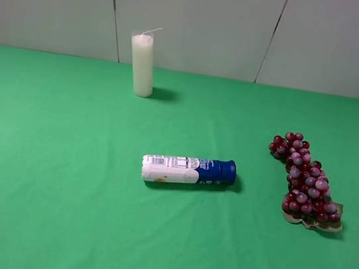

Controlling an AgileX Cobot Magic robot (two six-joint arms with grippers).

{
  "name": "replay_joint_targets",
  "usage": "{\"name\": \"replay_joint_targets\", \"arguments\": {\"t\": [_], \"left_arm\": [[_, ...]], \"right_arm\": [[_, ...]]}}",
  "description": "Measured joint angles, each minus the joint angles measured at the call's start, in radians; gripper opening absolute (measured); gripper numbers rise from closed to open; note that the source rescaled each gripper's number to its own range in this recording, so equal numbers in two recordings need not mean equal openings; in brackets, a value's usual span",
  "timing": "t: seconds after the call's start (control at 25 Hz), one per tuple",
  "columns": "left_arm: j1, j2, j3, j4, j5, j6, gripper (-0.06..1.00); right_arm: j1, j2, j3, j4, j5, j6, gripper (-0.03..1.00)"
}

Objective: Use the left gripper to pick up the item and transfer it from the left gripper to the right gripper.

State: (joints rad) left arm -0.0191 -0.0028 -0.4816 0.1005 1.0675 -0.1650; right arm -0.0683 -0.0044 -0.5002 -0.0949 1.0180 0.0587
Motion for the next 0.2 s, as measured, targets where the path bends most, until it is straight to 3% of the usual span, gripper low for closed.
{"name": "replay_joint_targets", "arguments": {"t": [0.2], "left_arm": [[0.0, 0.0, 0.0, 0.0, 0.0, 0.0, 1.0]], "right_arm": [[0.0, 0.0, 0.0, 0.0, 0.0, 0.0, 1.0]]}}
